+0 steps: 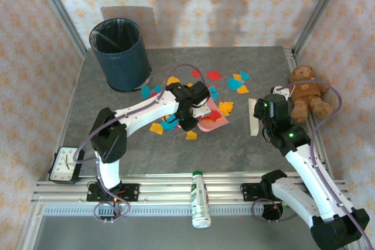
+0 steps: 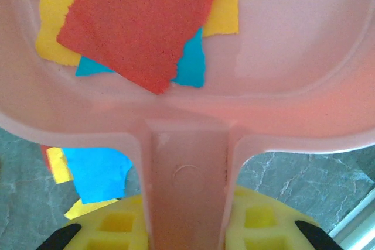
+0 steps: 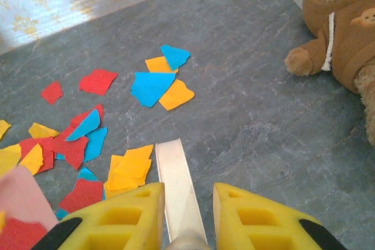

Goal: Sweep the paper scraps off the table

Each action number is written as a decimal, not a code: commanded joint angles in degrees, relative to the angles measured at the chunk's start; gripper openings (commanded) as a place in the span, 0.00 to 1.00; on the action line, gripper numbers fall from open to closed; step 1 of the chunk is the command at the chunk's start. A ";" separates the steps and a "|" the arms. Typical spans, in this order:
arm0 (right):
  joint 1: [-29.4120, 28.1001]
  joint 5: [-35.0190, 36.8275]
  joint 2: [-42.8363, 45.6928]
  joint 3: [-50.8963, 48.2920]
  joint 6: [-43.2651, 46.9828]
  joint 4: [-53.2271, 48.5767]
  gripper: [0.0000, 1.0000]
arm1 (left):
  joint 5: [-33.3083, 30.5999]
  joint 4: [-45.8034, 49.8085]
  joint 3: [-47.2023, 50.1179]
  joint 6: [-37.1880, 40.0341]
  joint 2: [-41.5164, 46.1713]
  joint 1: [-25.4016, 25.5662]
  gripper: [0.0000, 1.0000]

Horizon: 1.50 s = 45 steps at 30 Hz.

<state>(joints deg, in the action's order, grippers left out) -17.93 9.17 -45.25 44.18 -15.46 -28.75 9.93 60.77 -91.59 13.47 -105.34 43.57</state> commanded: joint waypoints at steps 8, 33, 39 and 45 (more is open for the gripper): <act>0.37 -1.92 -0.80 -0.94 -0.97 0.89 0.00 | 1.07 -2.84 -0.63 -3.60 4.92 -6.40 0.00; 0.44 -9.07 -3.39 -2.05 -0.93 2.64 0.00 | -2.68 4.87 -21.24 -9.50 3.56 -17.70 0.00; 0.45 -10.73 -4.13 -2.26 -0.70 3.26 0.00 | -1.59 6.25 -25.39 -11.36 3.20 -20.93 0.00; 0.46 -11.24 -5.06 -2.35 -0.70 3.70 0.00 | -1.46 6.82 -28.46 -13.47 2.77 -24.05 0.00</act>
<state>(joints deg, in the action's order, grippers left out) -17.78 -1.65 -50.17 42.30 -16.05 -27.31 8.58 65.76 -117.71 2.15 -102.37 20.84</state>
